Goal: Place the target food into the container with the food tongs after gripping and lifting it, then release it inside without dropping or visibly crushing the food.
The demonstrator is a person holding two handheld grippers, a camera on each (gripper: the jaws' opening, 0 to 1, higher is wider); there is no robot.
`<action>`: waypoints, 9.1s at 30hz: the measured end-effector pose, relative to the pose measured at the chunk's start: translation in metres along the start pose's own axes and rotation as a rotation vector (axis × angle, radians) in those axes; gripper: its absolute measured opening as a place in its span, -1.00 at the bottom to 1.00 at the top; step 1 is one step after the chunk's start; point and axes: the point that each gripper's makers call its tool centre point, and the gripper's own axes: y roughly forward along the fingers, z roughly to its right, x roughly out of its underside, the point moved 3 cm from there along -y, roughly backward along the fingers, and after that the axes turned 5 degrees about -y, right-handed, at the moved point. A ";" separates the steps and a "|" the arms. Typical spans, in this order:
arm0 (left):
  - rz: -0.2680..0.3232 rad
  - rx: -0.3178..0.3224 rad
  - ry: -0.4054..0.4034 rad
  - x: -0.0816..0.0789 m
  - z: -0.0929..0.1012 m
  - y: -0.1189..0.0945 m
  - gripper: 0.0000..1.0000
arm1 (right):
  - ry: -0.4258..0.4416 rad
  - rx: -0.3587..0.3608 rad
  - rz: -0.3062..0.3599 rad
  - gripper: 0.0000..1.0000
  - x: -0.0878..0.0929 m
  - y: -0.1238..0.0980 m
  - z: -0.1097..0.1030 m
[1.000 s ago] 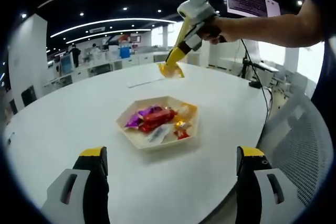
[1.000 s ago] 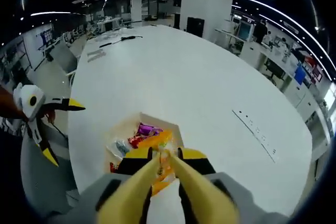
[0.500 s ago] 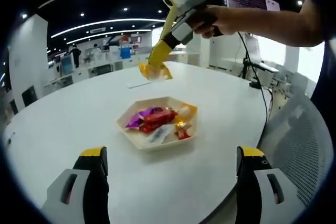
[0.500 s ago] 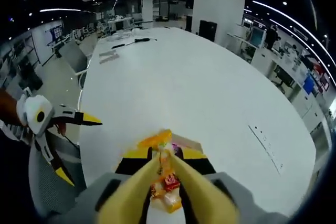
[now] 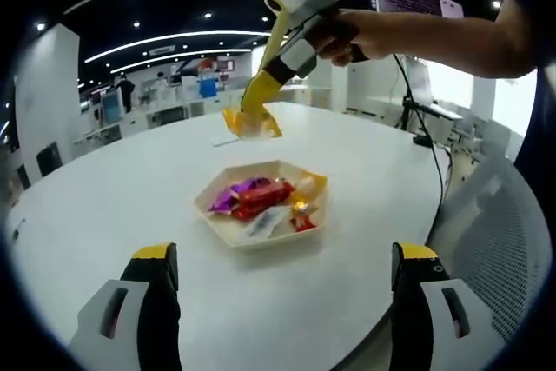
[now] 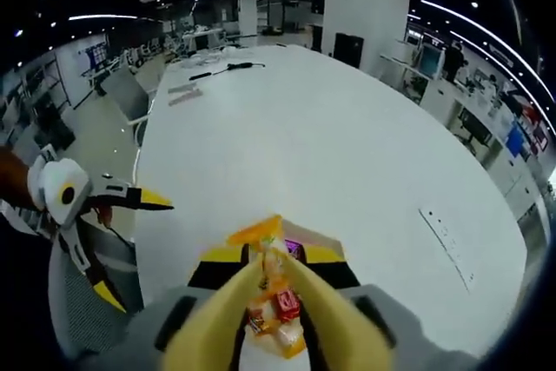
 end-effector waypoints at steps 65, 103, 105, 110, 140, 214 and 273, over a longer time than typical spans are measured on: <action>-0.021 0.069 0.005 0.003 0.013 0.003 0.97 | 0.025 0.197 0.604 -0.44 0.088 -0.109 -0.009; -0.016 0.061 -0.018 0.002 0.009 0.001 0.99 | 0.192 0.371 0.556 -0.42 0.160 -0.115 -0.057; -0.015 0.068 -0.026 0.001 0.009 0.001 0.99 | 0.195 0.360 0.566 -0.42 0.157 -0.115 -0.058; -0.028 0.145 0.064 -0.001 0.019 0.002 0.93 | 0.195 0.305 0.585 -0.42 0.152 -0.113 -0.066; 0.008 0.632 0.210 -0.114 0.078 0.005 0.53 | 0.073 -0.167 0.787 -0.41 0.061 -0.131 -0.106; -0.080 0.638 0.357 -0.090 0.071 0.008 -0.86 | 0.034 -0.218 0.574 -0.65 0.109 -0.112 -0.113; -0.393 0.495 0.504 0.051 0.059 0.090 -0.63 | -0.077 -0.193 0.216 -0.61 0.206 -0.003 -0.116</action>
